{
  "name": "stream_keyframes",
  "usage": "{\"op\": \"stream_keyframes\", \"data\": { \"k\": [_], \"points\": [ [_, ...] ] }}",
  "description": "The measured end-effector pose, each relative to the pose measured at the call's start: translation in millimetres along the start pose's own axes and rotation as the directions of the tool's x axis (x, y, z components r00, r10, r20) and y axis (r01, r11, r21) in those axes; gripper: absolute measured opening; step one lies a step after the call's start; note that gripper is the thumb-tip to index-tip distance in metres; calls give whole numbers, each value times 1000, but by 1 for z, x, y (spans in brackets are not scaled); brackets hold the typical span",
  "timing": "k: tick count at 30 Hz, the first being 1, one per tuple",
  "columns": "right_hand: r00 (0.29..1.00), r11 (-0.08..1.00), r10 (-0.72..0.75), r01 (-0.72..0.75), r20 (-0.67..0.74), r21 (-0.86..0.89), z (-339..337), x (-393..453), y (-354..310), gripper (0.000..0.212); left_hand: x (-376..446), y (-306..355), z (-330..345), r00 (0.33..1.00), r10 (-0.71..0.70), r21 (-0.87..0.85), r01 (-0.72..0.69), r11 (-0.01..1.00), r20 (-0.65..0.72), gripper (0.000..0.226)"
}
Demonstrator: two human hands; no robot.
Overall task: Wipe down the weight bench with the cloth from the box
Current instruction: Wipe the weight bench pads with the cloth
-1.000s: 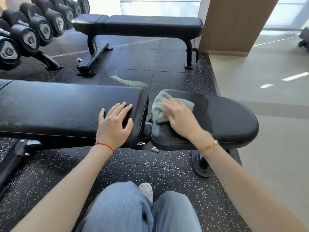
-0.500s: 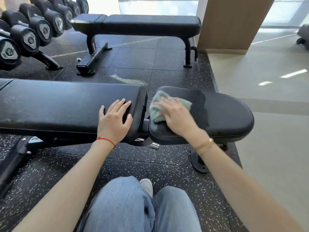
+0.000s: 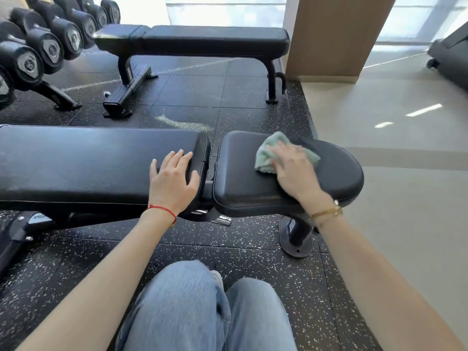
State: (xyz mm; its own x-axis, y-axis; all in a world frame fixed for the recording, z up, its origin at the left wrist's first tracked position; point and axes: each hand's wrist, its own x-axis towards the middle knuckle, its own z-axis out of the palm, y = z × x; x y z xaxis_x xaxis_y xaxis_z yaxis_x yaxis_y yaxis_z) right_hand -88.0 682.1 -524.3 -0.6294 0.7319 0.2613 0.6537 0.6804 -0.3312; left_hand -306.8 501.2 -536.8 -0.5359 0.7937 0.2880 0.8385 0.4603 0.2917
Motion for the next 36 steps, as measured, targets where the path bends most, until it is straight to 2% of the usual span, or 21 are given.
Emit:
{"op": "stream_keyframes", "data": {
  "k": [3,5,7,9,11,13,15,17,20,22,23,26,30,32,34,36],
  "points": [
    [983,982,-179,177,33,62,-1,-50,-20,42,-1,7,7,999,52,25,-52,998,-11,59],
    [981,978,-193,192,6,79,-13,-77,-6,45,-1,6,10,998,62,44,-62,997,-10,58],
    [994,993,-99,102,-51,51,-25,-89,25,46,-2,4,14,998,65,62,-64,996,-12,58],
    [995,999,48,-48,-90,2,-38,-77,58,42,-2,5,15,998,63,70,-62,996,-12,58],
    [978,982,181,-186,-102,-45,-44,-42,80,36,-2,6,15,998,61,74,-60,995,-14,57],
    [973,972,222,-226,-68,-58,-38,1,81,35,-2,7,15,998,66,82,-64,995,-20,57],
    [988,986,152,-153,-29,-72,-21,28,57,38,-2,7,15,997,68,84,-65,994,-34,56],
    [1000,998,12,-11,15,-65,-6,28,23,38,-2,7,15,996,71,74,-67,995,-48,54],
    [984,985,-171,169,45,39,-7,-15,-9,41,-3,6,13,995,79,61,-75,995,-61,53],
    [972,969,-230,225,45,102,-19,-46,2,41,-3,5,13,995,84,66,-80,995,-62,54],
    [979,972,-204,199,26,121,-26,-57,14,41,-3,5,13,994,86,68,-81,994,-63,54],
    [997,994,44,-37,-63,101,-43,-61,60,42,-3,5,15,995,83,87,-78,993,-59,57],
    [960,963,269,-265,-80,57,-43,-2,100,36,-3,7,15,995,77,101,-72,992,-56,62],
    [947,949,315,-313,-68,36,-35,27,96,35,-3,8,15,996,72,92,-66,994,-61,60],
    [971,972,233,-233,-59,1,-25,34,75,36,-3,8,15,996,66,83,-61,995,-67,58],
    [998,999,54,-54,-26,5,-17,15,48,39,-3,7,15,995,65,75,-60,995,-77,56]
  ]
}}
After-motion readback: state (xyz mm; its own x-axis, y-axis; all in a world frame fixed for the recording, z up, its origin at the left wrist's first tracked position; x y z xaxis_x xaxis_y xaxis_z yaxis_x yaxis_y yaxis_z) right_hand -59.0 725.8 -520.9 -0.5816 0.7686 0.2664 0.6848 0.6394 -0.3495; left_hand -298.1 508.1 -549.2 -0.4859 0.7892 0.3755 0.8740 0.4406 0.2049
